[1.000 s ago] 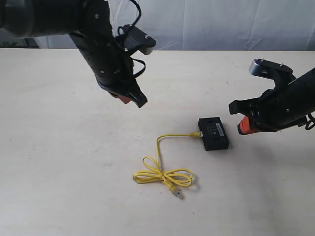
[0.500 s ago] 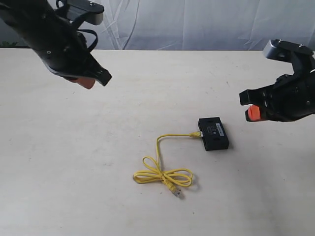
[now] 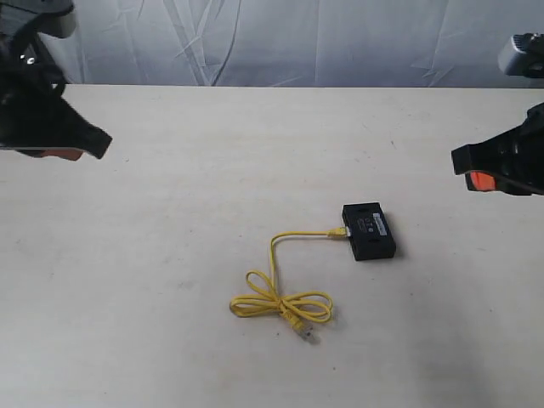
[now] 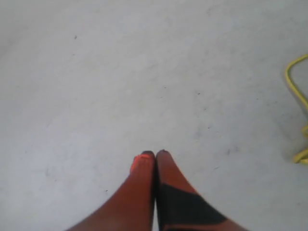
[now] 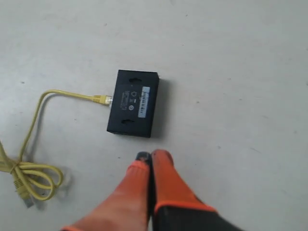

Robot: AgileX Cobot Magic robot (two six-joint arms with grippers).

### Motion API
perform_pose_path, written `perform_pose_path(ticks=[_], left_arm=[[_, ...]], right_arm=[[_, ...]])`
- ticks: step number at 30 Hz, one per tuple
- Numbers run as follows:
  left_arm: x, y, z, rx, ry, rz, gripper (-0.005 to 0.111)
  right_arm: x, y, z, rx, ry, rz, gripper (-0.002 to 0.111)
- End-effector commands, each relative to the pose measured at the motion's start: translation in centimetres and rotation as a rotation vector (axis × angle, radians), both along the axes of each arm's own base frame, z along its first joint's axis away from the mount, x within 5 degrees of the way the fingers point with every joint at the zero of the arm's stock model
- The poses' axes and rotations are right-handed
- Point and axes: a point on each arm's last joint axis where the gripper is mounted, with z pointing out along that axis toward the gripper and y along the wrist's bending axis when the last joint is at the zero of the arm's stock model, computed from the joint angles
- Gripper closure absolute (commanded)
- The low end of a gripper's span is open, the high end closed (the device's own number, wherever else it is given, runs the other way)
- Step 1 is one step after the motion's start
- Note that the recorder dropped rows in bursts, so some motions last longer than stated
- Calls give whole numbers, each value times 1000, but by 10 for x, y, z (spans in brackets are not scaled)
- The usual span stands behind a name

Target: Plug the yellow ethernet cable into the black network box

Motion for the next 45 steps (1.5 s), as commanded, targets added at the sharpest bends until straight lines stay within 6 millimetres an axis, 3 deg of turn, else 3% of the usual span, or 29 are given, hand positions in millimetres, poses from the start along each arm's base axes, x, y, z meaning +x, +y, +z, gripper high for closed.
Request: perform_pose_path(ticks=[1,7,14,19,30,37,45], left_arm=[[-15,26,1,-14,-22,91,107],[-34,52,-1,-32,-55,188,107],[-62,62,-2,-97,-125,252,107],[-87,64,8,-172,-274,265,107],[-134,72,17,-201,-467,263,107],[-147,75,22,-204,-538,258,107],[-148,75,23,-208,-553,257,107]], right_arm=[[-11,-8,11,-58,-43,-28,108],[-21,-9,23,-58,-93,-27,108],[-38,-12,37,-77,-184,-25,108],[-62,-16,41,-81,-293,-42,108],[-136,-26,41,-111,-555,-56,108],[-169,-37,34,-219,-701,-79,108],[-174,-37,26,-101,-705,-172,108]])
